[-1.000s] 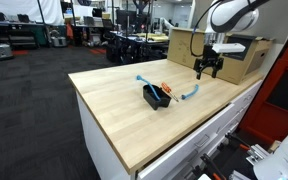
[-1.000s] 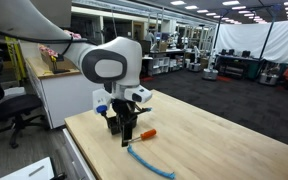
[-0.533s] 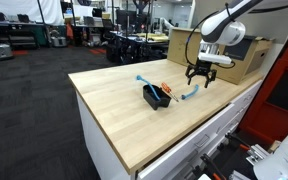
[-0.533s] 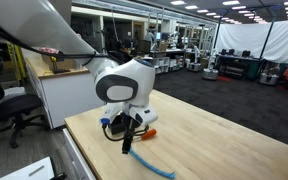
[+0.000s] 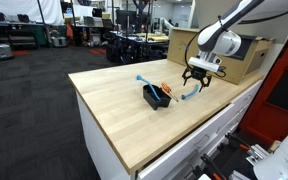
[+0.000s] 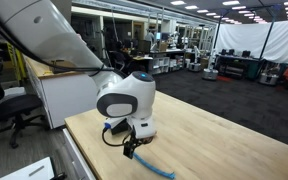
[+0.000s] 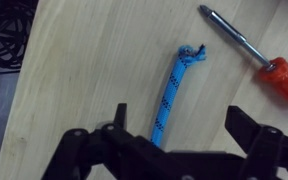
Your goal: Move the right blue object to the left of the black bowl
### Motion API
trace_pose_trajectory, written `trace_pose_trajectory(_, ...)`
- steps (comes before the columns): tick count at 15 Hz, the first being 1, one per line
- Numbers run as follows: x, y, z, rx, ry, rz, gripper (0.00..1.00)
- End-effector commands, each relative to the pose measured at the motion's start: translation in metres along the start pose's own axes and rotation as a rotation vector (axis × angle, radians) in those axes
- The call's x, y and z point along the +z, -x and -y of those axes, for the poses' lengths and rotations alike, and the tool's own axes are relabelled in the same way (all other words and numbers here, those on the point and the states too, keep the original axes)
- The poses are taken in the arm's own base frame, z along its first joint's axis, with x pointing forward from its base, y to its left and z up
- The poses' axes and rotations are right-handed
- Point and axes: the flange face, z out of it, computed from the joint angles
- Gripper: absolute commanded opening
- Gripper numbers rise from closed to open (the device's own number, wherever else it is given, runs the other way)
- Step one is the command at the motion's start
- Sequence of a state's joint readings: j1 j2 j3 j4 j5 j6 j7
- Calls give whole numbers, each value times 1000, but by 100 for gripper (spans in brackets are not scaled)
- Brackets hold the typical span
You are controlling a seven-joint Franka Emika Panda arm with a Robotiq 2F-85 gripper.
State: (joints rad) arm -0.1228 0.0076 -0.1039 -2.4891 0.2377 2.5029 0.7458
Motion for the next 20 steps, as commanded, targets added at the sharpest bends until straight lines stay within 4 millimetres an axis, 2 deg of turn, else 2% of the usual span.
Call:
trace_pose_trajectory(1, 27, -9, -8, 144, -2, -47, 100)
trace_pose_trajectory(2, 34, -11, -9, 173, 4, -59, 100)
trace_pose_trajectory(4, 46, -15, -8, 225, 19, -71, 84)
trace_pose_trajectory(5, 51, -17, -8, 241, 32, -79, 84)
trace_pose_trajectory(6, 56, -18, -7, 250, 41, -86, 59)
trace_pose_trajectory(7, 60, -19, -7, 261, 52, -92, 59)
trace_pose_trajectory(9, 56, -18, -4, 276, 56, -102, 55)
trace_pose_trajectory(11, 51, -17, -5, 288, 68, -109, 45)
trace_pose_trajectory(15, 47, -17, -2, 294, 68, -126, 13)
trace_pose_trajectory(17, 44, -15, -2, 293, 67, -129, 2)
trace_pose_trajectory(19, 34, -11, -1, 276, 65, -131, 0)
trace_pose_trajectory(20, 29, -8, 0, 260, 67, -133, 2)
